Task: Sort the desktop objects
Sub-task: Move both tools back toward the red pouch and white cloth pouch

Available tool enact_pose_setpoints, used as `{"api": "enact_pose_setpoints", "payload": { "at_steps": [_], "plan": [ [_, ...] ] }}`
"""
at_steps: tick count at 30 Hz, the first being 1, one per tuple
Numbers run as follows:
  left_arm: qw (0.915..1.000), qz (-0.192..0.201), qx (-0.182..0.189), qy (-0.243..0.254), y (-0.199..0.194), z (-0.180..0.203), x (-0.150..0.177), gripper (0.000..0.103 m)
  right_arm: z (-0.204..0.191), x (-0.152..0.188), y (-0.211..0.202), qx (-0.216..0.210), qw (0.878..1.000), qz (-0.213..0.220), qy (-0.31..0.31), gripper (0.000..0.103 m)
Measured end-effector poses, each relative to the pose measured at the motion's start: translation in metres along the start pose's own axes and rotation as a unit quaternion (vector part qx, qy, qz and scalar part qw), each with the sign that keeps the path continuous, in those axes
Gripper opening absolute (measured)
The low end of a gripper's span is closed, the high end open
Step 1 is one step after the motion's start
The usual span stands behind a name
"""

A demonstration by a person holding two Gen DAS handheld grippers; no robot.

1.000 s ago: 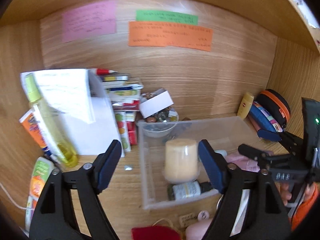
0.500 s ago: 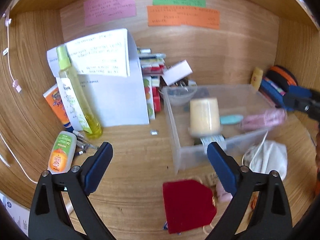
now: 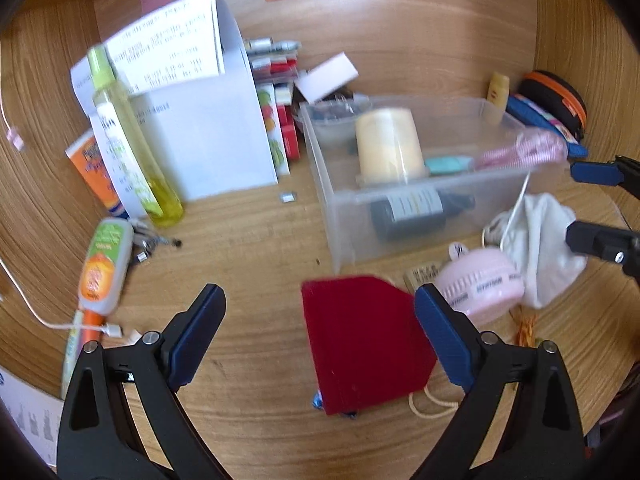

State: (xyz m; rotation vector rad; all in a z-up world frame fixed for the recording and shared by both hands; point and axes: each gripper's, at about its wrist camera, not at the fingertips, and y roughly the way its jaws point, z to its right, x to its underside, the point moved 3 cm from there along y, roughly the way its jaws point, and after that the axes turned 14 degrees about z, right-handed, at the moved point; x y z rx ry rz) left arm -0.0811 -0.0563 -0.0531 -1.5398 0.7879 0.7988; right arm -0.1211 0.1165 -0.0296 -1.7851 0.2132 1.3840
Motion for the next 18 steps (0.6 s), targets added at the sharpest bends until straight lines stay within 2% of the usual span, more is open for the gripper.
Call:
{"api": "enact_pose_setpoints", "payload": {
  "at_steps": [11,18],
  "plan": [
    [0.9994,-0.027,0.019,-0.009,0.011,0.007,0.017,0.097,0.0,0.024,0.017,-0.008,0.999,-0.048,0.01,0.103],
    [0.9993,-0.019,0.031,-0.01,0.013,0.011,0.018,0.098,-0.008,0.032,0.022,-0.006,0.998,-0.057,-0.018,0.103]
  ]
}}
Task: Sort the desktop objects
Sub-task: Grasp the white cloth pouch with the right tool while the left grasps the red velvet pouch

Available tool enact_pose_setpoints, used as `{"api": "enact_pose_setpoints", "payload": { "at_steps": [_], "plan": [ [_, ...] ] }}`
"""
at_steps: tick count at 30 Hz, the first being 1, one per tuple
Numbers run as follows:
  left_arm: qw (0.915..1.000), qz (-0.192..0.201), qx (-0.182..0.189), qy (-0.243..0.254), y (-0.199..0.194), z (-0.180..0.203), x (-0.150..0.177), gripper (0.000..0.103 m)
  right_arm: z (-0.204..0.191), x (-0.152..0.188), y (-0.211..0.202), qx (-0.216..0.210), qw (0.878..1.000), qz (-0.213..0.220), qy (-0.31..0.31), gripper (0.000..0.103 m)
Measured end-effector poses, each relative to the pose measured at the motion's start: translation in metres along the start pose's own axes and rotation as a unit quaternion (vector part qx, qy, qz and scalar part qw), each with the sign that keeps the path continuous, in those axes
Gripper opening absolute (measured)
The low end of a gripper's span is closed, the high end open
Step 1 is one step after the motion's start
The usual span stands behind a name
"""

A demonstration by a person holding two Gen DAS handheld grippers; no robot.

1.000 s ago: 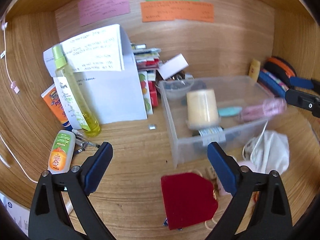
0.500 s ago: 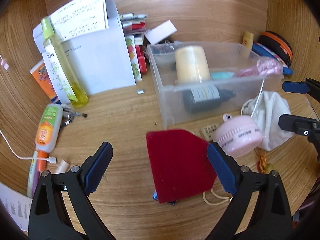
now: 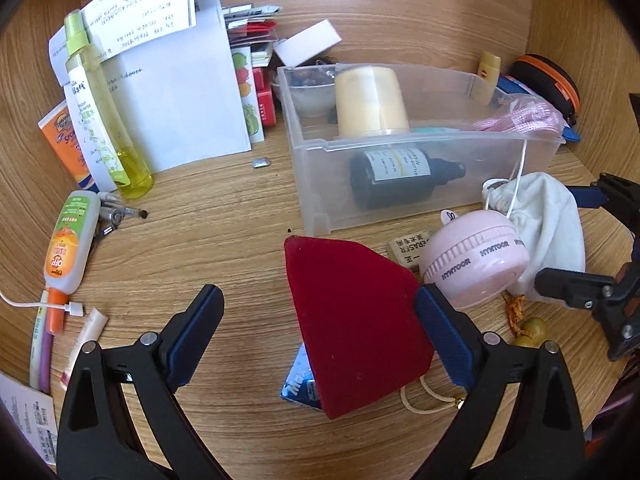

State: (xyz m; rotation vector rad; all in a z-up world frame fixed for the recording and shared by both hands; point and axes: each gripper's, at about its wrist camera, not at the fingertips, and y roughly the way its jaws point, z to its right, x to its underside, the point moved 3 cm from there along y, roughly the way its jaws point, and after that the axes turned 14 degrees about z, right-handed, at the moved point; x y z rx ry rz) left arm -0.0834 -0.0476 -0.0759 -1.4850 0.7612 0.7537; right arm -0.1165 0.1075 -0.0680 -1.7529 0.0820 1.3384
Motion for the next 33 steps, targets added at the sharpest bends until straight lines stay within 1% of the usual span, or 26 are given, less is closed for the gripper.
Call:
{"api": "enact_pose_setpoints", "payload": {
  "at_steps": [3,7,8,9,10,12,13,15,19,20,21,22,24,25,27,28,29,30,32,33],
  "plan": [
    [1.0,0.004,0.005,-0.004,-0.001,-0.001,0.001,0.098,-0.003,0.002,0.002,0.009,1.0,0.006,-0.017,0.103],
    [0.9995,-0.004,0.025,-0.019,0.0,-0.004,0.002,0.098,-0.006,0.002,0.004,0.019,0.999,0.016,-0.043,0.102],
    [0.9994,-0.005,0.028,-0.02,0.001,-0.004,0.003,0.099,-0.007,0.002,0.003,0.018,0.999,0.021,-0.046,0.098],
    [0.9993,-0.008,0.03,-0.022,0.002,-0.004,0.003,0.101,-0.007,0.001,0.002,0.015,0.999,0.024,-0.046,0.091],
    [0.9992,-0.012,0.032,-0.023,0.004,-0.004,0.003,0.101,-0.007,0.001,0.0,0.012,0.999,0.027,-0.046,0.088],
    [0.9986,-0.021,0.038,-0.029,0.007,-0.004,0.003,0.101,-0.008,0.0,-0.002,0.007,0.999,0.03,-0.045,0.074],
    [0.9984,-0.023,0.04,-0.033,0.007,-0.005,0.003,0.101,-0.009,0.0,-0.003,0.005,0.999,0.031,-0.045,0.071],
    [0.9975,-0.026,0.046,-0.047,0.007,-0.01,0.001,0.101,-0.01,0.001,-0.006,0.001,0.999,0.032,-0.043,0.06],
    [0.9966,-0.009,0.037,-0.074,0.002,-0.022,-0.002,0.101,-0.01,0.002,-0.009,0.001,0.999,0.038,-0.033,0.051],
    [0.9964,-0.006,0.035,-0.077,0.0,-0.023,-0.002,0.098,-0.009,0.002,-0.011,0.002,0.999,0.041,-0.027,0.048],
    [0.9965,0.0,0.03,-0.078,-0.002,-0.025,-0.003,0.091,-0.008,0.001,-0.012,0.003,0.999,0.042,-0.023,0.043],
    [0.9965,0.0,0.029,-0.078,-0.003,-0.025,-0.003,0.087,-0.006,0.0,-0.014,0.006,0.999,0.045,-0.018,0.039],
    [0.9966,0.001,0.026,-0.078,-0.003,-0.025,-0.002,0.071,-0.001,-0.003,-0.019,0.007,0.999,0.053,-0.003,0.034],
    [0.9966,0.003,0.026,-0.078,-0.003,-0.025,-0.002,0.068,0.002,-0.005,-0.022,0.004,0.998,0.057,0.005,0.034],
    [0.9966,0.008,0.023,-0.078,-0.005,-0.026,-0.002,0.054,0.005,-0.008,-0.028,0.003,0.998,0.067,0.016,0.034],
    [0.9965,0.01,0.023,-0.079,-0.004,-0.027,-0.003,0.05,0.006,-0.009,-0.032,0.006,0.997,0.074,0.016,0.033],
    [0.9964,0.012,0.021,-0.081,-0.005,-0.028,-0.003,0.041,0.007,-0.011,-0.035,0.007,0.997,0.078,0.017,0.033],
    [0.9963,0.014,0.018,-0.083,-0.006,-0.029,-0.003,0.037,0.007,-0.012,-0.039,0.008,0.996,0.084,0.019,0.033],
    [0.996,0.018,0.008,-0.087,-0.008,-0.032,-0.003,0.035,0.009,-0.016,-0.044,0.007,0.995,0.093,0.026,0.033],
    [0.9956,0.02,0.008,-0.092,-0.009,-0.033,-0.003,0.031,0.01,-0.018,-0.047,0.007,0.995,0.097,0.03,0.033]
  ]
}}
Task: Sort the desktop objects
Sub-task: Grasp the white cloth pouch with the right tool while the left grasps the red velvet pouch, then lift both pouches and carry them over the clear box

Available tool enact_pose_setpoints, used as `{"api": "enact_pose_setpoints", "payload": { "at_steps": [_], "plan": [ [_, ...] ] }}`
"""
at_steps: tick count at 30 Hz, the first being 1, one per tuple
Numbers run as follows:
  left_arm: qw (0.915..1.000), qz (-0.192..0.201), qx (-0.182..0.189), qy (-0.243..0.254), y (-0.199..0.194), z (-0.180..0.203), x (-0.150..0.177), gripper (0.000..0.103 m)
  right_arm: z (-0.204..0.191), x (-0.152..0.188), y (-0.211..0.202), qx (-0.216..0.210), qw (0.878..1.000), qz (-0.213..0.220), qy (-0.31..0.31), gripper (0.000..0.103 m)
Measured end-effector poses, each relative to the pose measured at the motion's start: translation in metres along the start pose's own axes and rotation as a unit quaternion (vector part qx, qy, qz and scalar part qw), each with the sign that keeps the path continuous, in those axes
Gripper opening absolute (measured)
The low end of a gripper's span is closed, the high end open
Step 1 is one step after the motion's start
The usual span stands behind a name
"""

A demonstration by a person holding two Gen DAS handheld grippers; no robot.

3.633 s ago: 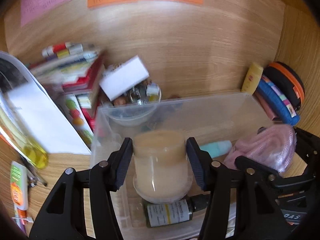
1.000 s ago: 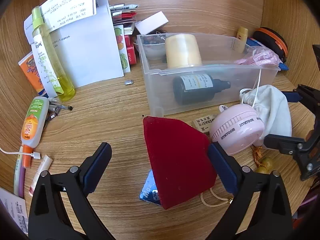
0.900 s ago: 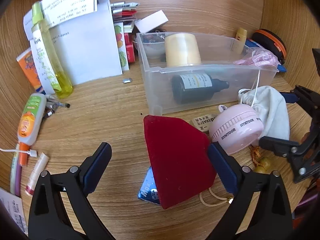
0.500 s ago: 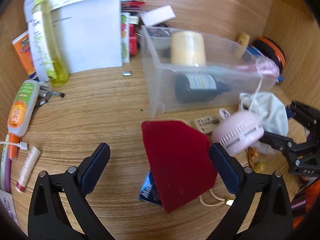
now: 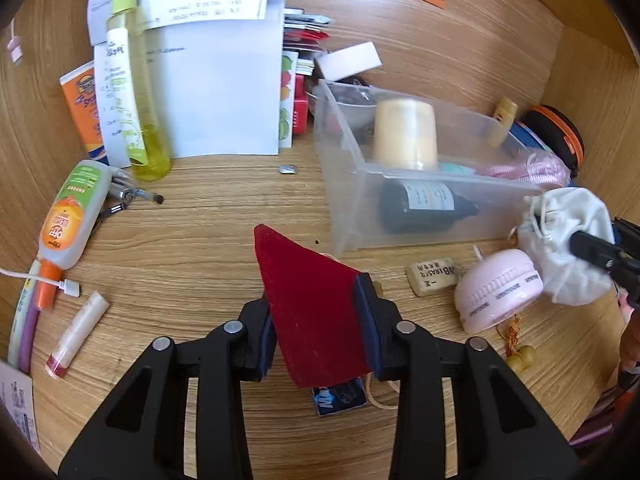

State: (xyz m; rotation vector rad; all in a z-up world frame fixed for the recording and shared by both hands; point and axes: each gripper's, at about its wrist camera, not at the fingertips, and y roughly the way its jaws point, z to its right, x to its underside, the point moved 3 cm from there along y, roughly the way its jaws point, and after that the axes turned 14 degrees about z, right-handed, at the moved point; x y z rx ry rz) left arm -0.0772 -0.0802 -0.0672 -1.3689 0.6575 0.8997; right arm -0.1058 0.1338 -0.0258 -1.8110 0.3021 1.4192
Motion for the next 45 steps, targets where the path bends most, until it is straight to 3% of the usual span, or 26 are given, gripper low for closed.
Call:
{"api": "enact_pose_setpoints", "payload": {
  "at_steps": [2,11,13,20,30,31,32,33,36,38,45],
  "plan": [
    [1.0,0.004,-0.001,-0.005,-0.003,-0.001,-0.001,0.02,0.003,-0.004,-0.004,0.001,1.0,0.007,0.008,0.033],
    [0.9995,0.026,-0.003,-0.015,-0.024,0.001,-0.01,0.018,0.006,-0.022,-0.023,0.017,0.999,0.046,0.007,0.033],
    [0.9992,0.036,0.003,-0.019,-0.03,0.002,-0.016,0.008,0.008,-0.028,-0.027,0.015,0.998,0.055,0.007,0.033],
    [0.9973,0.07,0.017,-0.015,-0.044,0.011,-0.035,0.008,0.008,-0.047,-0.033,0.015,0.996,0.084,0.0,0.033],
    [0.9975,0.059,0.028,-0.025,-0.045,0.008,-0.036,0.007,0.009,-0.073,-0.028,0.015,0.993,0.113,-0.005,0.033],
    [0.9975,0.059,0.028,-0.026,-0.046,0.006,-0.036,0.01,0.009,-0.076,-0.027,0.015,0.993,0.114,-0.006,0.033],
    [0.9977,0.057,0.024,-0.025,-0.046,0.002,-0.036,0.02,0.009,-0.077,-0.025,0.015,0.993,0.115,-0.007,0.033],
    [0.9981,0.054,0.014,-0.025,-0.045,-0.003,-0.035,0.036,0.01,-0.078,-0.024,0.015,0.993,0.115,-0.006,0.033],
    [0.9988,0.039,0.016,-0.026,-0.04,-0.009,-0.029,0.071,0.011,-0.08,-0.017,0.011,0.994,0.113,-0.004,0.033],
    [0.9992,0.021,0.028,-0.022,-0.033,-0.008,-0.022,0.077,0.011,-0.08,-0.012,0.007,0.994,0.108,-0.002,0.033],
    [0.9985,-0.047,0.02,0.017,0.006,0.006,0.002,0.084,0.013,-0.076,0.012,0.004,0.996,0.086,0.01,0.033]
  ]
}}
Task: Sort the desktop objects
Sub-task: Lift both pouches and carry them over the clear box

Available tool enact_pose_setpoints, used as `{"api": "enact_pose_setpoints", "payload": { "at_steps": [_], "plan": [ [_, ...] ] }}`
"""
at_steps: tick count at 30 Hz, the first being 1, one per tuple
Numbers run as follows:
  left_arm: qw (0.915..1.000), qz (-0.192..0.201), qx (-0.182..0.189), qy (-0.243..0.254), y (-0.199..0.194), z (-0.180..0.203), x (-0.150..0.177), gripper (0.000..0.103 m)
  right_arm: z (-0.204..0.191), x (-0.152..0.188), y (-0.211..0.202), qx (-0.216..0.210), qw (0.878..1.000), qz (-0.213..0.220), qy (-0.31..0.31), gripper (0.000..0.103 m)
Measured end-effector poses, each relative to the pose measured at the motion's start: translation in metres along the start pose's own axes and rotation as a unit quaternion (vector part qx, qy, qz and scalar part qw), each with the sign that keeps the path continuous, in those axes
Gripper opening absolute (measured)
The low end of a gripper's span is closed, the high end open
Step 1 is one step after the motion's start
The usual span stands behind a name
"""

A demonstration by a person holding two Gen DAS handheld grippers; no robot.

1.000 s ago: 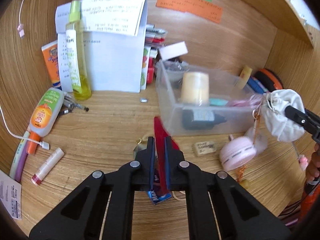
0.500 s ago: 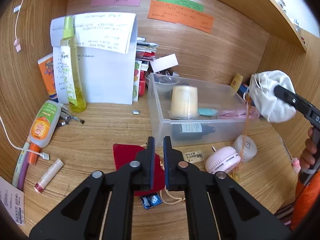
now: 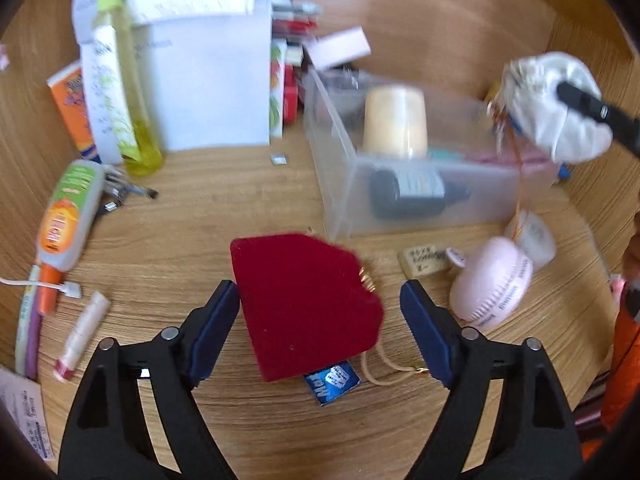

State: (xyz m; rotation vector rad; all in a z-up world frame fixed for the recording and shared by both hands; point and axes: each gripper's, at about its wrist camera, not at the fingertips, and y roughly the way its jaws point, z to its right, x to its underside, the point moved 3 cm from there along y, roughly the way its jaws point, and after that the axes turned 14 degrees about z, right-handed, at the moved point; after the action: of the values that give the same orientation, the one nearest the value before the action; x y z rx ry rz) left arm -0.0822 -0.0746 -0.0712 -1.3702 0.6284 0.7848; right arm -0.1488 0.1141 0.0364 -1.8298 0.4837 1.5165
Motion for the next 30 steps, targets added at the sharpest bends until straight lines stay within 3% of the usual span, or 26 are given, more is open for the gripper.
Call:
{"api": "enact_pose_setpoints", "payload": {
  "at_steps": [4,8,13,15,17,24,30],
  "plan": [
    [0.9999,-0.015,0.006,-0.002,0.012,0.002,0.004,0.085,0.003,-0.003,0.011,0.003,1.0,-0.004,0.003,0.033],
    [0.9999,0.007,-0.005,-0.005,0.01,-0.002,0.001,0.085,0.005,-0.008,0.026,0.005,1.0,-0.009,-0.003,0.033],
    [0.9999,0.013,-0.01,-0.005,0.01,-0.005,0.002,0.06,0.012,-0.005,0.05,0.011,1.0,-0.023,0.001,0.033],
    [0.9997,0.009,-0.021,-0.002,0.012,-0.006,0.003,0.033,0.015,0.001,0.059,0.013,0.999,-0.032,0.01,0.033],
    [0.9995,0.002,-0.032,-0.006,0.015,-0.01,0.004,0.028,0.019,0.01,0.068,0.015,0.999,-0.046,0.02,0.033],
    [0.9954,0.031,-0.033,-0.085,0.003,-0.043,-0.003,0.027,0.03,0.023,0.075,0.013,0.997,-0.066,0.035,0.033],
    [0.9935,0.053,-0.035,-0.095,-0.012,-0.046,-0.015,0.027,0.031,0.03,0.079,0.01,0.996,-0.081,0.038,0.033]
  ]
}}
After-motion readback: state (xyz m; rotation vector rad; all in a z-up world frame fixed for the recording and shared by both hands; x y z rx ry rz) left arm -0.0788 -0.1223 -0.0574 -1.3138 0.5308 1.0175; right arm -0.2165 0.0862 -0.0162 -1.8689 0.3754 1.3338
